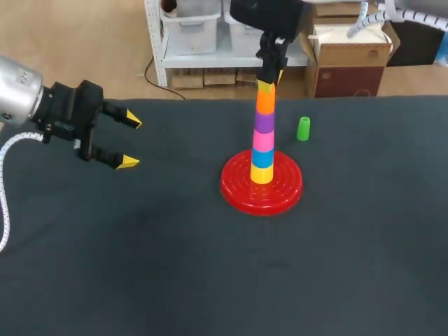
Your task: Pick up and stack the cylinders on the red base in this order: pink,purple,orange,green
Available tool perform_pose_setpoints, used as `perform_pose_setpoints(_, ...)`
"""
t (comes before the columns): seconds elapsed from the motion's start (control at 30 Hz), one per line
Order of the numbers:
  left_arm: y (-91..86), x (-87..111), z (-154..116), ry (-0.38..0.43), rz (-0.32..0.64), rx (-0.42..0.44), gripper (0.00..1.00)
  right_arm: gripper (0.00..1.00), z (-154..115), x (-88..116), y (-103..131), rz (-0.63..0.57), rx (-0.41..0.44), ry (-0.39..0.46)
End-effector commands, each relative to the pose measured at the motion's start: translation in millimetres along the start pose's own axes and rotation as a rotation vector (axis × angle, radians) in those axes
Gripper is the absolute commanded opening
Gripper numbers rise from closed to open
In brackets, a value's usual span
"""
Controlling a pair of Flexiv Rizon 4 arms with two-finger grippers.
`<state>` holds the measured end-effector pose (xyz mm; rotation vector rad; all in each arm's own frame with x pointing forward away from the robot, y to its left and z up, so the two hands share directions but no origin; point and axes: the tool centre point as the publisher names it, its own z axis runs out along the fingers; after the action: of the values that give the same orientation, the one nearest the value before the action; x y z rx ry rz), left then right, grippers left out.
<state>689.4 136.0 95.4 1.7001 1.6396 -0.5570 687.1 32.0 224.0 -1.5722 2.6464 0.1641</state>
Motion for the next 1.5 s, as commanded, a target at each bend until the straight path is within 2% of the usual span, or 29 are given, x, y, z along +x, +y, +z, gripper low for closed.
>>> perform_pose_setpoints(0.03,-1.4,0.7,0,-0.002,0.002,-0.005,1.00,0.00,11,-2,1,-0.011,-0.015,0.042)
perform_pose_setpoints(0.2,-1.4,0.7,0,-0.002,0.002,-0.005,1.00,0.00,18,-1,3,-0.014,-0.036,0.048)
perform_pose_setpoints(0.23,-1.4,0.7,0,-0.002,0.002,-0.005,1.00,0.10,16,0,3,-0.008,-0.037,0.034)
perform_pose_setpoints(0.27,-1.4,0.7,0,-0.002,0.002,-0.005,1.00,0.48,12,0,3,-0.003,-0.039,0.016)
perform_pose_setpoints(0.3,-1.4,0.7,0,-0.002,0.002,-0.005,1.00,1.00,8,0,3,0.001,-0.041,-0.003)
perform_pose_setpoints(0.57,-1.4,0.7,0,-0.002,0.002,-0.005,1.00,1.00,-32,13,-11,0.098,-0.070,-0.192)
perform_pose_setpoints(0.67,-1.4,0.7,0,-0.002,0.002,-0.005,1.00,1.00,-31,22,-29,0.155,-0.029,-0.187)
perform_pose_setpoints(0.8,-1.4,0.7,0,-0.002,0.002,-0.005,1.00,1.00,-5,29,-58,0.223,0.018,-0.138)
perform_pose_setpoints(0.97,-1.4,0.7,0,-0.002,0.002,-0.005,1.00,1.00,46,32,-86,0.269,0.058,-0.066)
perform_pose_setpoints(1.17,-1.4,0.7,0,-0.002,0.002,-0.005,1.00,1.00,96,37,-107,0.358,0.037,-0.053)
perform_pose_setpoints(1.5,-1.4,0.7,0,-0.002,0.002,-0.005,1.00,1.00,151,44,-140,0.464,0.035,0.009)
